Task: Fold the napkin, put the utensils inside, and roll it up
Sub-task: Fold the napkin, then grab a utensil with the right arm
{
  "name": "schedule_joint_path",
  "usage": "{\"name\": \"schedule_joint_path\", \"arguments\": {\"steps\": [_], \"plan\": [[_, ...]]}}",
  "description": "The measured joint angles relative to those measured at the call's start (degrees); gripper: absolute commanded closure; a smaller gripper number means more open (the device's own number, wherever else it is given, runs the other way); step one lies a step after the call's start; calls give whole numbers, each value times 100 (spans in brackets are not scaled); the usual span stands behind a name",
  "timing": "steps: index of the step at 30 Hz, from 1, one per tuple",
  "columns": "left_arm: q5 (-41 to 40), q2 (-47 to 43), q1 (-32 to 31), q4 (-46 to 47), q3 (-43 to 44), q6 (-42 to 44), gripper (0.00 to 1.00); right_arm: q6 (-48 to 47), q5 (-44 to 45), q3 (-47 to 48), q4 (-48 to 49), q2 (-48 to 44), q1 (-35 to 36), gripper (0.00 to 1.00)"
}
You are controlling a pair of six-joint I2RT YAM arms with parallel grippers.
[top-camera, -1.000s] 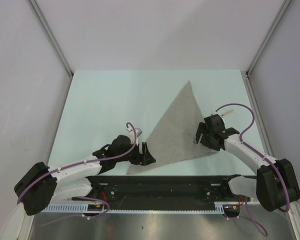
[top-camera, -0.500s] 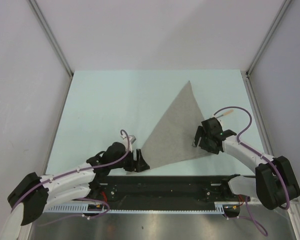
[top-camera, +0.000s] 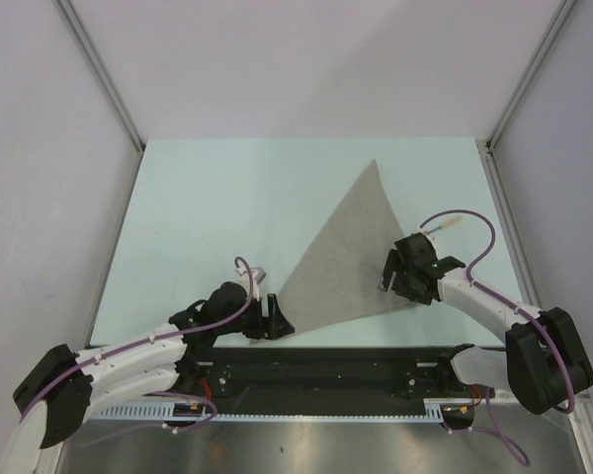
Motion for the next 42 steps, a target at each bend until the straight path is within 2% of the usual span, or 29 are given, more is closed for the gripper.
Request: {"name": "schedule_joint_path", "arguments": {"steps": [14,25,30,32,36,42], "plan": [[-44,-184,166,-190,-20,-13,19,-24,103,0,114,227,31,16],[-50,-415,426,-466,-28,37,18,151,146,0,-48,151,313,15],[-63,-533,459,-588,-26,101,16,168,177,44,-188,111,328,15],[-90,-625,461,-758,13,173,13,166,234,170,-328,105,321,15],[-247,-684,492,-1482,581,444,9,39,304,765,-531,92,90,15],[-232,-304,986,-2026,2387,1237,7,-385,210,1591,-315,221,-1104,16]]}}
